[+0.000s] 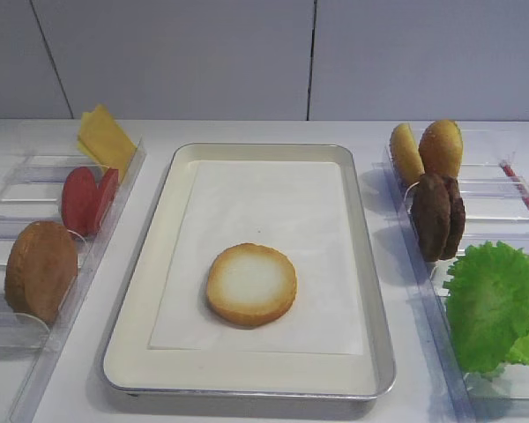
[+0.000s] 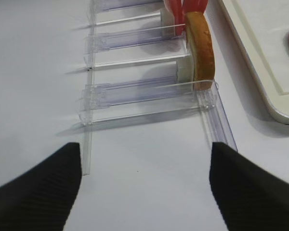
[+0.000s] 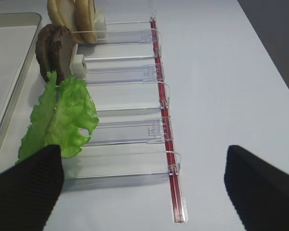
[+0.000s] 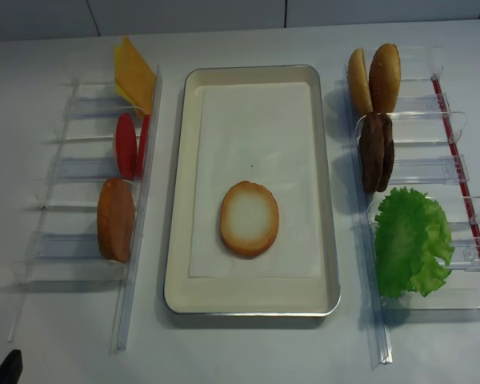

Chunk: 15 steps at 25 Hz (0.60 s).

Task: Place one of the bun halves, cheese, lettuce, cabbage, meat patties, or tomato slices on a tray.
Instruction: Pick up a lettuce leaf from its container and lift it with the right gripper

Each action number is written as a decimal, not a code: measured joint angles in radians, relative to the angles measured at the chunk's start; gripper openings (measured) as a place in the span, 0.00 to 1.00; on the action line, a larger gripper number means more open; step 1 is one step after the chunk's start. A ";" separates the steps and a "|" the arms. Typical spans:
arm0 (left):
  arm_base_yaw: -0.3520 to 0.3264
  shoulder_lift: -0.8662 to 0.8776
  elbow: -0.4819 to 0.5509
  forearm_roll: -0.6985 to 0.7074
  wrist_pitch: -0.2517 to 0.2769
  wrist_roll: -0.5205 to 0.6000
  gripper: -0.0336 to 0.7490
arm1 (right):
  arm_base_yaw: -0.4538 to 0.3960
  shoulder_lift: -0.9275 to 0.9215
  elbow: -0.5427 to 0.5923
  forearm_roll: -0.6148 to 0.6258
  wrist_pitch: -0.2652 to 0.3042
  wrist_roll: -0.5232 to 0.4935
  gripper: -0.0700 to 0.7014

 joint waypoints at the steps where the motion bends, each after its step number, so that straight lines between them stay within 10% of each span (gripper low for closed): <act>1: 0.000 0.000 0.000 0.000 0.000 0.000 0.72 | 0.000 0.000 0.000 0.000 0.000 0.000 0.99; 15: 0.000 0.000 0.000 0.000 0.000 0.000 0.72 | 0.000 0.000 0.000 0.000 0.000 0.000 0.99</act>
